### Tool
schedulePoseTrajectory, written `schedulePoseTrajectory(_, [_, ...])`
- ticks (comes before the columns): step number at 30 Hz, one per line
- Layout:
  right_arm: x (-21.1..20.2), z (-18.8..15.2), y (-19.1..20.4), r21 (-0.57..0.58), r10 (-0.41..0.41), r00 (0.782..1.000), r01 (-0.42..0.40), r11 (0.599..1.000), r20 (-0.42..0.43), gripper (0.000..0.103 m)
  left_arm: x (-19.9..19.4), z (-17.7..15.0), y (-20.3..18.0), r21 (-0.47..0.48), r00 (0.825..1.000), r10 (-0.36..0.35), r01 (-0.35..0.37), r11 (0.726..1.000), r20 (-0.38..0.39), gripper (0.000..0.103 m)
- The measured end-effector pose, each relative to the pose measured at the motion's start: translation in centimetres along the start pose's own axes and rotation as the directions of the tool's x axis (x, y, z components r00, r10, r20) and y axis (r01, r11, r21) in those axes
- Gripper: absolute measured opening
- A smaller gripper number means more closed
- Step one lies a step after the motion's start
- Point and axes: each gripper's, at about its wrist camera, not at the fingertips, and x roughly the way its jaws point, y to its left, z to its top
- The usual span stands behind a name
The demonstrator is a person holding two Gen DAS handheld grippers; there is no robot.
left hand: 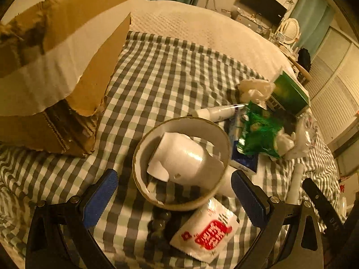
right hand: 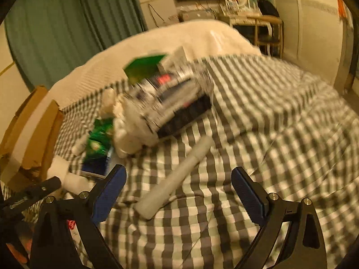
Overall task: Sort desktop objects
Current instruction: 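Grasp the white tape roll with the left tool while the right tool grasps the white foam tube, then carry the tape roll and foam tube into the cardboard box and release both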
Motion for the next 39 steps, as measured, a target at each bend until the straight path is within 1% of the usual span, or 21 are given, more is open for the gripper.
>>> schedulePoseTrajectory(5, [1.7, 0.0, 0.3, -0.005, -0.028, 1.0, 0.028, 1.0, -0.005, 0.088, 0.8, 0.3, 0.2, -0.012, 1.0, -0.012, 0.012, 1.0, -0.002, 0.103])
schedulePoseTrajectory(6, [2.1, 0.1, 0.5, -0.009, -0.026, 1.0, 0.026, 1.0, -0.012, 0.086, 0.9, 0.3, 0.1, -0.004, 1.0, -0.016, 0.016, 1.0, -0.001, 0.101])
schedulePoseTrajectory(7, [2.6, 0.1, 0.6, -0.009, -0.024, 1.0, 0.024, 1.0, -0.019, 0.08, 0.9, 0.3, 0.0, 0.004, 1.0, -0.026, 0.026, 1.0, 0.0, 0.096])
schedulePoseTrajectory(8, [3.0, 0.1, 0.7, -0.009, -0.027, 0.999, 0.026, 1.0, -0.026, 0.076, 0.8, 0.2, -0.1, 0.013, 0.999, -0.048, 0.048, 0.999, -0.002, 0.087])
schedulePoseTrajectory(9, [3.3, 0.0, 0.9, -0.013, -0.029, 0.999, 0.029, 0.999, -0.035, 0.073, 0.6, 0.1, -0.3, 0.023, 0.998, -0.061, 0.061, 0.998, -0.004, 0.084])
schedulePoseTrajectory(11, [3.7, -0.2, 1.2, -0.027, -0.044, 0.998, 0.042, 0.999, -0.053, 0.063, 0.5, 0.1, -0.6, 0.034, 0.998, -0.057, 0.057, 0.998, 0.002, 0.083])
schedulePoseTrajectory(13, [4.1, -0.5, 1.2, -0.03, -0.053, 0.995, 0.051, 0.998, -0.079, 0.059, 0.3, 0.1, -0.4, 0.029, 0.998, -0.062, 0.062, 0.998, 0.005, 0.082])
schedulePoseTrajectory(15, [4.2, -0.8, 1.0, -0.019, -0.047, 0.995, 0.046, 0.999, -0.089, 0.057, 0.0, 0.0, -0.5, 0.033, 0.998, -0.056, 0.055, 0.998, 0.014, 0.082])
schedulePoseTrajectory(17, [3.9, -1.0, 0.7, -0.014, -0.045, 0.995, 0.044, 0.999, -0.092, 0.042, -0.6, -0.1, -0.7, 0.047, 0.998, -0.044, 0.042, 0.998, 0.036, 0.082])
schedulePoseTrajectory(18, [3.7, -1.1, 0.8, -0.018, -0.049, 0.995, 0.047, 0.999, -0.092, 0.039, -1.0, -0.2, -0.8, 0.056, 0.998, -0.042, 0.04, 0.998, 0.049, 0.082])
schedulePoseTrajectory(20, [3.3, -1.0, 0.9, -0.029, -0.049, 0.994, 0.046, 0.999, -0.098, 0.026, -1.9, -0.5, -1.4, 0.08, 0.996, -0.043, 0.037, 0.996, 0.083, 0.082])
schedulePoseTrajectory(22, [2.3, -1.1, 1.0, -0.041, -0.053, 0.994, 0.049, 0.998, -0.1, 0.018, -2.7, -0.6, -1.7, 0.098, 0.993, -0.05, 0.039, 0.994, 0.112, 0.082])
schedulePoseTrajectory(26, [0.3, -1.1, 1.1, -0.038, -0.051, 0.993, 0.047, 0.998, -0.108, 0.011, -4.6, -1.2, -2.0, 0.127, 0.982, -0.075, 0.054, 0.99, 0.172, 0.082])
schedulePoseTrajectory(32, [-3.6, -1.2, 2.3, -0.084, -0.06, 0.993, 0.052, 0.995, -0.099, 0.011, -7.2, -1.8, -2.0, 0.149, 0.969, -0.104, 0.071, 0.986, 0.224, 0.082])
schedulePoseTrajectory(36, [-6.4, -1.3, 3.0, -0.123, -0.086, 0.992, 0.075, 0.99, -0.093, 0.011, -9.1, -2.0, -2.1, 0.158, 0.96, -0.119, 0.08, 0.984, 0.253, 0.082])
schedulePoseTrajectory(39, [-8.8, -1.2, 3.7, -0.149, -0.1, 0.992, 0.088, 0.985, -0.075, 0.011, -11.0, -1.9, -2.2, 0.179, 0.956, -0.115, 0.068, 0.981, 0.271, 0.082])
